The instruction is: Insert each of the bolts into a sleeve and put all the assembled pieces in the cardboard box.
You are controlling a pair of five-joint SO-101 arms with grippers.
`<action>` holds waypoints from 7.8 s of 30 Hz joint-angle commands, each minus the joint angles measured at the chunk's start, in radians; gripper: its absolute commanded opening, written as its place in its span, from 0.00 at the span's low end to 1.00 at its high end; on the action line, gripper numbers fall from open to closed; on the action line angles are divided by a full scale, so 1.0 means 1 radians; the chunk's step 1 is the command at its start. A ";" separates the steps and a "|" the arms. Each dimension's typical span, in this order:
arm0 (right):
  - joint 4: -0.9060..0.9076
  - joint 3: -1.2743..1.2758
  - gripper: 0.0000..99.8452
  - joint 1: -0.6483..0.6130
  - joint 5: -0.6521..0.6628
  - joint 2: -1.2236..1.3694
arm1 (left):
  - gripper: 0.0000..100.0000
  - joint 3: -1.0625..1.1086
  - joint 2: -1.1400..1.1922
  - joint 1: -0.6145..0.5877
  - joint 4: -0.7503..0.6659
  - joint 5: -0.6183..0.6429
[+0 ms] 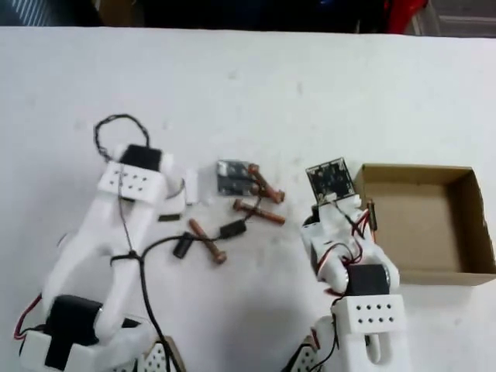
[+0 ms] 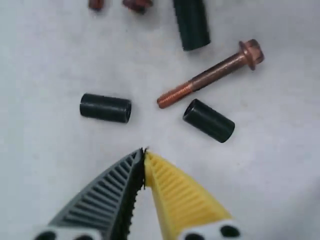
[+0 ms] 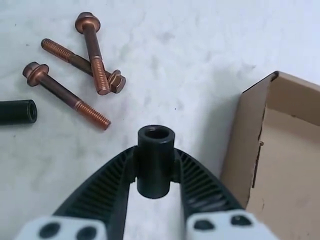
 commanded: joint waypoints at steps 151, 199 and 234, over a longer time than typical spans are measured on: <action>-0.205 0.089 0.02 -0.176 -0.006 -0.018 | 0.02 0.195 -0.406 0.111 -0.350 0.207; -0.334 -0.020 0.02 -0.446 -0.212 -0.222 | 0.02 0.390 -1.024 0.074 -0.617 1.174; -0.644 0.390 0.02 -0.473 -0.203 -0.598 | 0.02 0.437 -1.027 0.302 -0.873 1.389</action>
